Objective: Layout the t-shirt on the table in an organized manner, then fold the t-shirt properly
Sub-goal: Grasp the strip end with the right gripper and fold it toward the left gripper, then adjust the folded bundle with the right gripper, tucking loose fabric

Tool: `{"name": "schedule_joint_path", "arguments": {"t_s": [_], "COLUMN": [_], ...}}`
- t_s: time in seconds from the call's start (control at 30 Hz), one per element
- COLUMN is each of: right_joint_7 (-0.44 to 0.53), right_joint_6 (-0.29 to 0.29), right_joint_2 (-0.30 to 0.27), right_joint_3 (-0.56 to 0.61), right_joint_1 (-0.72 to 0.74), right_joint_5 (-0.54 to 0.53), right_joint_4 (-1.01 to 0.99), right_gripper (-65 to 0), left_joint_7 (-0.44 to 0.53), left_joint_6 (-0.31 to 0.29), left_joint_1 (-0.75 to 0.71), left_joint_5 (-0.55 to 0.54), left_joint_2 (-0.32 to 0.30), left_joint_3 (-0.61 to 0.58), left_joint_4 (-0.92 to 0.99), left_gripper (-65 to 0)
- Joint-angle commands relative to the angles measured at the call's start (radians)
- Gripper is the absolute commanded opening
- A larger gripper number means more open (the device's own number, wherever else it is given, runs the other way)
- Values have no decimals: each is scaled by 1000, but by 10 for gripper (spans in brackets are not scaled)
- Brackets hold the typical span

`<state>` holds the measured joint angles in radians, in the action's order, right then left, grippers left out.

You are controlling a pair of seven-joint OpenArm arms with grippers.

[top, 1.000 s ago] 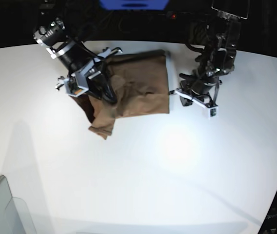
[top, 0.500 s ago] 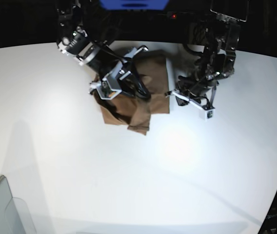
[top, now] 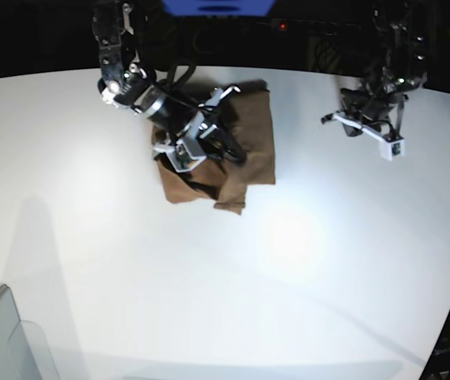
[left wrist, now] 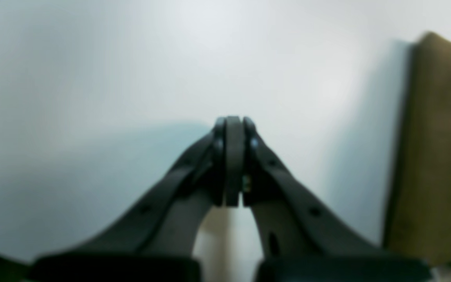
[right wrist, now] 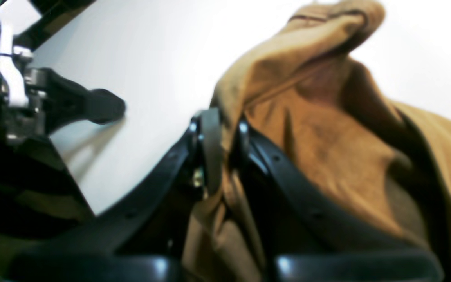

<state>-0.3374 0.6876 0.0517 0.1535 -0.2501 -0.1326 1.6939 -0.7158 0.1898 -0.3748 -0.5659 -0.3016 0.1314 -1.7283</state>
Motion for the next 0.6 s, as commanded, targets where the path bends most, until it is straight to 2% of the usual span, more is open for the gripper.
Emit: {"name": "schedule_joint_path", "arguments": {"t_s": [0.0,0.17,0.4,0.47,0.57], "right_joint_7": [24,-19,-21,-38,-58], "right_joint_6": [11,11,11,11,11], "right_joint_2": [6,7,4,-2,-2], "right_joint_3": [24,76,105,105,107], "right_joint_1": [25,65,107,113,111], "right_joint_5": [-22,-22,-22,-22,-22], "right_joint_4": [18,-31,-108,-113,-107], "right_gripper": [-650,-650,-640,-586,-468], "left_joint_7": [14,14,14,14,14], "left_joint_6": [-3,-3,-3,-3,-3], "left_joint_1": [-5,-19,-39,-39,-39], "left_joint_5": [-4,-4,-4,-4,-4], "left_joint_2": [-5,-3,2,2,2], "left_joint_3": [15,21,17,18,20], "left_joint_4": [-23,-23,-23,-23,-23], "left_gripper": [-650,-650,-650,-650,-650]}}
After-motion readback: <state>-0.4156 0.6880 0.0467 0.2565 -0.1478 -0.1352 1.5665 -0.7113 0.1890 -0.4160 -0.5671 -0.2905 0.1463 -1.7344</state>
